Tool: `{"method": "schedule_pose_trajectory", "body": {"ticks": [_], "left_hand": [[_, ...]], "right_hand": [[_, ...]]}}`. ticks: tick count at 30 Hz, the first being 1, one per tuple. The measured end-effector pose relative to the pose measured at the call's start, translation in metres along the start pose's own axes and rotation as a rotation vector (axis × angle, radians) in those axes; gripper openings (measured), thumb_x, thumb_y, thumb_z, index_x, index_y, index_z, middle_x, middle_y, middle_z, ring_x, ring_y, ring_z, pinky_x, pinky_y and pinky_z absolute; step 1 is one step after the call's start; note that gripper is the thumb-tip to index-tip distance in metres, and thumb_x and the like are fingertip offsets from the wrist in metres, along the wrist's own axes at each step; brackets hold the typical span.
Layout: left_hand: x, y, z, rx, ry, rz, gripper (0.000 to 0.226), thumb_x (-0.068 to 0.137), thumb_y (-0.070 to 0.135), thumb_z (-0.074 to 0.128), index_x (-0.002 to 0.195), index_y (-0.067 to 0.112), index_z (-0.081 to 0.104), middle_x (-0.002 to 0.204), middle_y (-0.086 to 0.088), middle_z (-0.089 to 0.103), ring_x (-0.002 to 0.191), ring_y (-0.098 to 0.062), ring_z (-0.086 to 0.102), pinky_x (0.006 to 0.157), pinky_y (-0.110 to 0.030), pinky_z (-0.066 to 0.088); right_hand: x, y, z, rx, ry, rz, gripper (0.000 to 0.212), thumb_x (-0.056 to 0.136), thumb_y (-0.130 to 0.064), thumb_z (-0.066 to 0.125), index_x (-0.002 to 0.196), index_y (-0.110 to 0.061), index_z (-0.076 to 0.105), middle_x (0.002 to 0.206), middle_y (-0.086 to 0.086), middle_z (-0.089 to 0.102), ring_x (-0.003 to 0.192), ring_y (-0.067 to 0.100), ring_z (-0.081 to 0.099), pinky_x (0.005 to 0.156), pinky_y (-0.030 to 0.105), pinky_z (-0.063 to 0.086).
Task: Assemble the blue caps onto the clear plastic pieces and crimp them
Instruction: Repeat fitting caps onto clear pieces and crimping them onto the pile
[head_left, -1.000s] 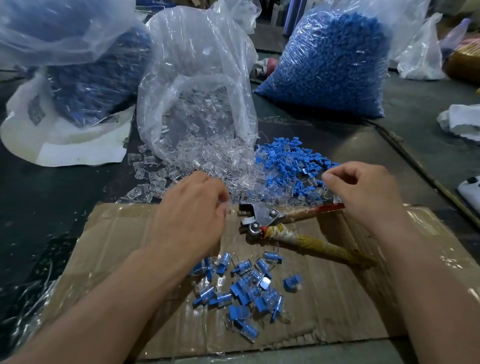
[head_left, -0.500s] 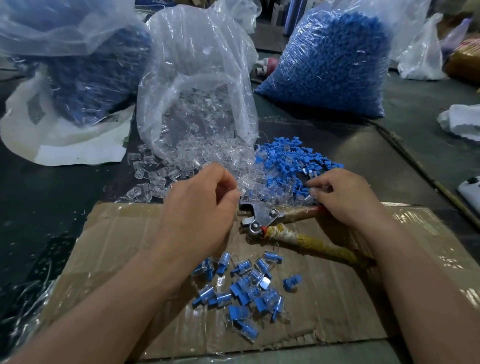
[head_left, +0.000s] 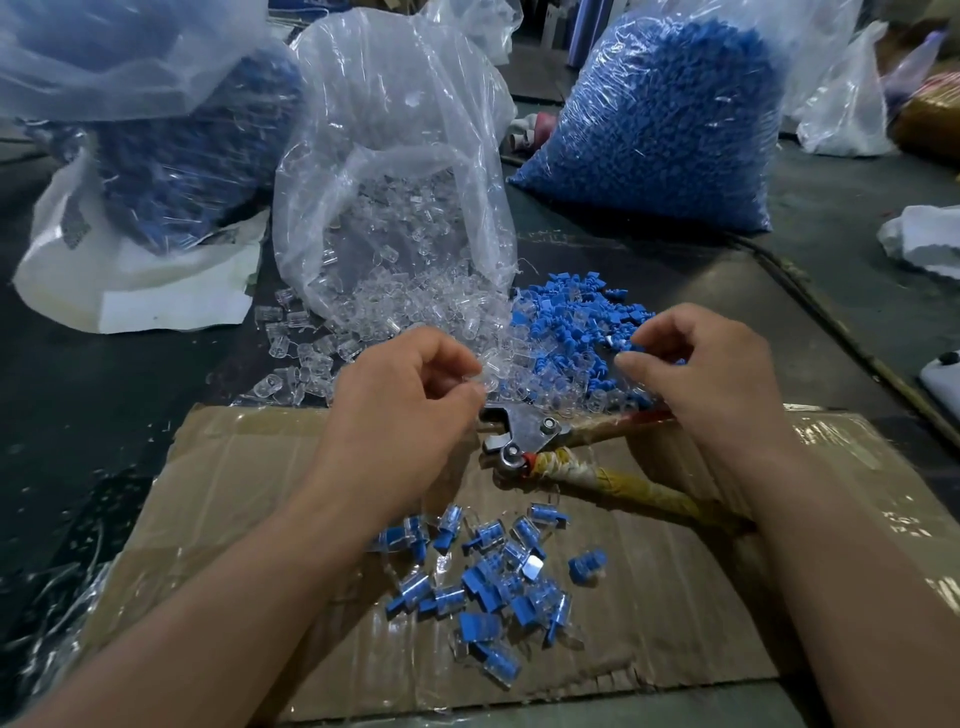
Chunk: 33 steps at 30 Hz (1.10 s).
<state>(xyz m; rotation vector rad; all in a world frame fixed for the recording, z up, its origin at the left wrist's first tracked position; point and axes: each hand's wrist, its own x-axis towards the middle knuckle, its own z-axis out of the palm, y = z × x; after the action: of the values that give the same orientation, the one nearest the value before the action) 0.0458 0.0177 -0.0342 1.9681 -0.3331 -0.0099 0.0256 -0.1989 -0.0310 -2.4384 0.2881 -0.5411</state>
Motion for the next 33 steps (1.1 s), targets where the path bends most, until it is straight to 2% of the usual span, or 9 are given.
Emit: {"method": "schedule_pose_trajectory", "body": {"ticks": [3, 5, 8, 10, 16, 20, 25, 30, 33], "left_hand": [[0.0, 0.002, -0.001, -0.058, -0.02, -0.037, 0.017, 0.079, 0.011, 0.069, 0.075, 0.026, 0.06, 0.07, 0.002, 0.067, 0.066, -0.013, 0.066, 0.061, -0.02, 0.055], [-0.001, 0.003, 0.0, -0.079, -0.019, -0.047, 0.017, 0.079, 0.011, 0.069, 0.075, 0.025, 0.06, 0.07, 0.0, 0.067, 0.067, -0.016, 0.067, 0.062, -0.023, 0.056], [-0.001, 0.005, 0.0, -0.077, -0.009, -0.037, 0.017, 0.078, 0.011, 0.07, 0.075, 0.025, 0.061, 0.067, 0.0, 0.067, 0.067, -0.018, 0.067, 0.068, -0.033, 0.057], [-0.002, 0.005, 0.0, -0.084, -0.015, -0.032, 0.017, 0.077, 0.011, 0.071, 0.074, 0.025, 0.061, 0.066, 0.0, 0.067, 0.067, -0.018, 0.067, 0.069, -0.038, 0.057], [-0.005, 0.006, 0.003, -0.09, -0.054, 0.028, 0.015, 0.075, 0.012, 0.071, 0.074, 0.024, 0.063, 0.065, 0.001, 0.067, 0.062, -0.018, 0.066, 0.062, -0.04, 0.058], [-0.005, 0.006, 0.003, -0.116, -0.074, 0.057, 0.018, 0.076, 0.008, 0.071, 0.073, 0.024, 0.063, 0.067, 0.0, 0.068, 0.061, -0.016, 0.066, 0.057, -0.031, 0.057], [-0.005, 0.009, 0.0, -0.24, -0.119, 0.034, 0.018, 0.076, 0.004, 0.069, 0.075, 0.02, 0.062, 0.07, -0.001, 0.067, 0.06, -0.012, 0.065, 0.056, -0.016, 0.053], [-0.003, 0.009, -0.003, -0.423, -0.18, -0.025, 0.016, 0.072, -0.001, 0.068, 0.071, 0.014, 0.063, 0.059, -0.002, 0.066, 0.052, -0.009, 0.061, 0.051, -0.014, 0.048], [-0.002, 0.01, -0.004, -0.529, -0.224, -0.108, 0.015, 0.065, 0.001, 0.07, 0.062, 0.015, 0.065, 0.054, -0.002, 0.062, 0.047, -0.009, 0.057, 0.046, -0.016, 0.047]], "right_hand": [[-0.016, -0.025, -0.005, 0.268, -0.013, -0.072, 0.026, 0.074, -0.013, 0.074, 0.071, -0.035, 0.061, 0.065, -0.016, 0.065, 0.064, -0.005, 0.059, 0.058, 0.009, 0.048], [-0.03, -0.042, -0.002, 0.329, -0.054, -0.179, 0.029, 0.074, -0.01, 0.073, 0.074, -0.037, 0.062, 0.068, -0.023, 0.065, 0.067, -0.005, 0.061, 0.059, 0.006, 0.046], [-0.042, -0.058, 0.008, 0.313, -0.077, -0.31, 0.03, 0.074, -0.006, 0.073, 0.076, -0.034, 0.062, 0.067, -0.022, 0.062, 0.067, -0.006, 0.06, 0.061, 0.005, 0.044], [-0.043, -0.06, 0.015, 0.312, -0.096, -0.317, 0.026, 0.074, -0.005, 0.073, 0.078, -0.029, 0.064, 0.07, -0.019, 0.062, 0.067, -0.003, 0.06, 0.061, 0.007, 0.046], [-0.043, -0.058, 0.022, 0.248, -0.075, -0.288, 0.01, 0.074, -0.008, 0.073, 0.08, -0.016, 0.072, 0.07, -0.016, 0.064, 0.066, 0.002, 0.062, 0.059, 0.015, 0.05], [-0.043, -0.058, 0.022, 0.323, -0.123, -0.256, 0.016, 0.073, -0.012, 0.074, 0.076, -0.025, 0.066, 0.068, -0.016, 0.063, 0.066, -0.001, 0.062, 0.059, 0.01, 0.048], [-0.043, -0.06, 0.018, 0.475, -0.203, -0.215, 0.012, 0.067, -0.037, 0.064, 0.078, -0.032, 0.062, 0.072, -0.013, 0.064, 0.07, -0.002, 0.062, 0.062, 0.009, 0.047], [-0.041, -0.056, 0.018, 0.571, -0.249, -0.227, 0.018, 0.067, -0.034, 0.067, 0.083, -0.03, 0.064, 0.081, -0.006, 0.068, 0.075, 0.006, 0.065, 0.066, 0.018, 0.053], [-0.041, -0.054, 0.018, 0.59, -0.283, -0.265, 0.021, 0.065, -0.031, 0.07, 0.086, -0.03, 0.065, 0.082, -0.01, 0.069, 0.077, 0.005, 0.066, 0.071, 0.019, 0.053]]}}
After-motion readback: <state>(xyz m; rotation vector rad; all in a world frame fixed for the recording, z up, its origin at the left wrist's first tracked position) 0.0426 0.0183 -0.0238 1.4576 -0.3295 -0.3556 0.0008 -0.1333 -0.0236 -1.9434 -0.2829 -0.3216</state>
